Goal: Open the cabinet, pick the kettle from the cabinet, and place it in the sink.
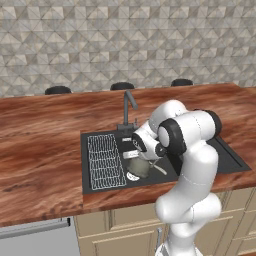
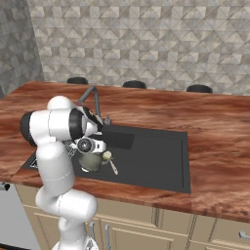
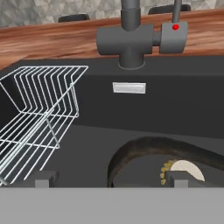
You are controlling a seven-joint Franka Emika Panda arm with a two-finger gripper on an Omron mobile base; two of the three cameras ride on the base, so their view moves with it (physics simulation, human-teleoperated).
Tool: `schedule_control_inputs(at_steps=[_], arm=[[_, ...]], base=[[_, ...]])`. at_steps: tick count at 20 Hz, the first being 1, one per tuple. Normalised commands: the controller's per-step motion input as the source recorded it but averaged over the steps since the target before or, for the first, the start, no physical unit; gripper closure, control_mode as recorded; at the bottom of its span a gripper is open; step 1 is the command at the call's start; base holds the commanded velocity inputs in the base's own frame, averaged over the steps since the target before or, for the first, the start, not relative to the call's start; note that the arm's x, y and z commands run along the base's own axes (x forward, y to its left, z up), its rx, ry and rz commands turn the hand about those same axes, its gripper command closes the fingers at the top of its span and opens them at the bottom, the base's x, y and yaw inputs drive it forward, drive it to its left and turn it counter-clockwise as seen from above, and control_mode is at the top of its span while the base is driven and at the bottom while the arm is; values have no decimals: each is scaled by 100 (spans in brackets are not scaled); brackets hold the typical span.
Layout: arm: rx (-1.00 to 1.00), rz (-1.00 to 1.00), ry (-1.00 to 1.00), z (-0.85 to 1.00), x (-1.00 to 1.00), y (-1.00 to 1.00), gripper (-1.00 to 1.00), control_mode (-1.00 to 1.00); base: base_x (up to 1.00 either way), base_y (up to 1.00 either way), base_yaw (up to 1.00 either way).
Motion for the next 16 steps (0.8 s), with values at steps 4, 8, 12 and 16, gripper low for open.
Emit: schedule_control_inputs(at_steps=[4,8,12,16], arm=[[0,0,0,0,0,0,-100,-100],[0,0,4,3,-2,0,-100,-100],[0,-3,4,20,-17,0,-100,-100],[0,-6,8,32,-22,0,-100,-100]], base=[[0,0,0],[0,0,0],[0,0,0],[0,0,0]])
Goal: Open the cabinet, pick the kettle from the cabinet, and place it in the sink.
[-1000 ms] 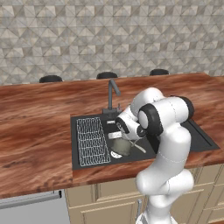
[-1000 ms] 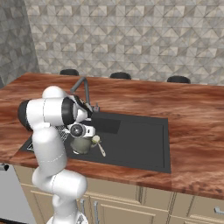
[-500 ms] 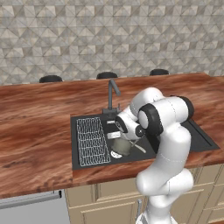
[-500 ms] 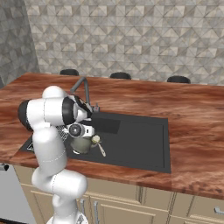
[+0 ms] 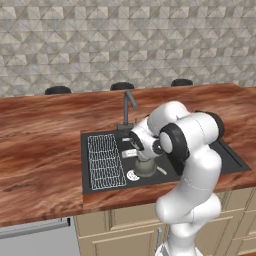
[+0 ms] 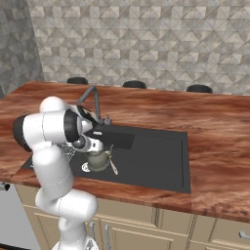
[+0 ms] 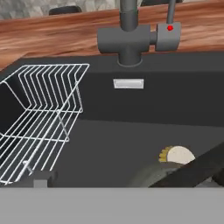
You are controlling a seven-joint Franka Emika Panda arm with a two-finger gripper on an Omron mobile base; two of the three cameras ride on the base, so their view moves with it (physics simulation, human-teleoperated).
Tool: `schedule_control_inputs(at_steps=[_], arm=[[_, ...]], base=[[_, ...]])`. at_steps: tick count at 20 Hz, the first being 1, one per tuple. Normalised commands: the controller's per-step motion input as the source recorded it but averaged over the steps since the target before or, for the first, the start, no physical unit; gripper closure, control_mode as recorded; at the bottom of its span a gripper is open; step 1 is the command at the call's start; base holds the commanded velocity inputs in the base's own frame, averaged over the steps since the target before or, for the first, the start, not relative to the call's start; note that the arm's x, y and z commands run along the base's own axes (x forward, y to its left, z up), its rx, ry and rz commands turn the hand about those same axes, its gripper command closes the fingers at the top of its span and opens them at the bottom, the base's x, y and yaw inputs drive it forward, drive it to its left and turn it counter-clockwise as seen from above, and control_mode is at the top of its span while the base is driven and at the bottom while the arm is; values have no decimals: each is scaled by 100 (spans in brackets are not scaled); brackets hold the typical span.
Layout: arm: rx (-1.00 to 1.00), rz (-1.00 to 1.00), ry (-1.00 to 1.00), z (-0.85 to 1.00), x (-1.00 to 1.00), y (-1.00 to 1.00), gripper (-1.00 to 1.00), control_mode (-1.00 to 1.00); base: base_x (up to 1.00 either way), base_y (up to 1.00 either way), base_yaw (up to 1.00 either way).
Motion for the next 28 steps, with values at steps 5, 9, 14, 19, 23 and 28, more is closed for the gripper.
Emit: schedule_control_inputs(at_steps=[5,9,14,19,23,28], arm=[[0,-9,15,34,-17,0,-100,-100],[2,-6,19,10,-3,0,-100,-100],[1,-6,15,4,-8,-8,-100,-100],[4,-6,9,63,-16,-15,-100,-100],[15,0,8,100,-13,-14,-100,-100],[28,0,16,100,-1,-9,-100,-100]], base=[[0,0,0],[0,0,0],[0,0,0],[0,0,0],[0,0,0],[0,0,0]])
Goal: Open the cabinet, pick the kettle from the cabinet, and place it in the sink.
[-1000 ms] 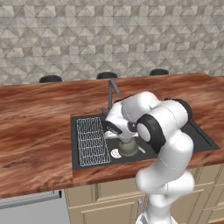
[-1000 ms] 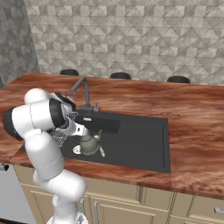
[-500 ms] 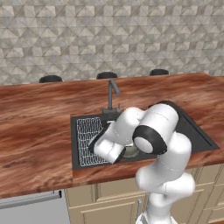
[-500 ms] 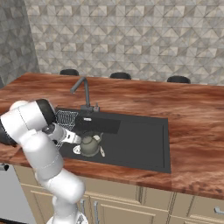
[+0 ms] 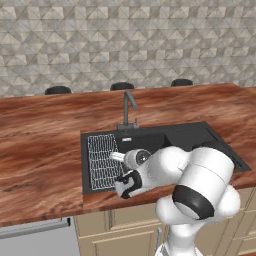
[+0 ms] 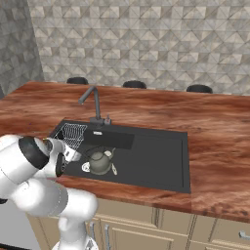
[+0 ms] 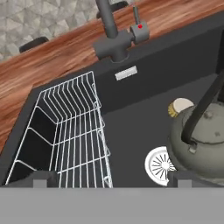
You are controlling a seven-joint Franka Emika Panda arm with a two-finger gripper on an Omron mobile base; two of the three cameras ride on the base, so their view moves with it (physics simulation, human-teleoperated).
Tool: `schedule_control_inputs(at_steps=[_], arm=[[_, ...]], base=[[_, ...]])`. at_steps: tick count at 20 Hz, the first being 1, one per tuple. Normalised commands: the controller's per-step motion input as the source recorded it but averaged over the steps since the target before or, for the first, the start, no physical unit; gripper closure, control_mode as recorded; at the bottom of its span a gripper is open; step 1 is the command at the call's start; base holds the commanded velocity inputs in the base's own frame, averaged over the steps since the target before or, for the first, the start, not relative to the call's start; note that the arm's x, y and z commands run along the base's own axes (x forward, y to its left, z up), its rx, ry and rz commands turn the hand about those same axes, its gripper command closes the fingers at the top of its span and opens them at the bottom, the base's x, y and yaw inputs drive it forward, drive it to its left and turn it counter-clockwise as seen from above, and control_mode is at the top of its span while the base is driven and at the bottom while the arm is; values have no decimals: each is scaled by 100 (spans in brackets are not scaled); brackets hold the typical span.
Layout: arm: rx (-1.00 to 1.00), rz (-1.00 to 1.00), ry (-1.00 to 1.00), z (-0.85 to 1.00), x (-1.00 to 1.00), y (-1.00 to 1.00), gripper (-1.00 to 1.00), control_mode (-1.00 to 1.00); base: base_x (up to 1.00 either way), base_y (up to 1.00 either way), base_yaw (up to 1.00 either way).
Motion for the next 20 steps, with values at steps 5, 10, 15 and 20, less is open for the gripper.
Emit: schedule_control_inputs(at_steps=[5,10,15,20], arm=[[34,0,19,100,-2,-1,-100,-100],[28,0,25,100,-27,-8,-100,-100],[25,-1,26,100,-46,-10,-100,-100],[22,-1,23,100,-59,-14,-100,-100]], base=[[0,0,0],[0,0,0],[0,0,0],[0,0,0]])
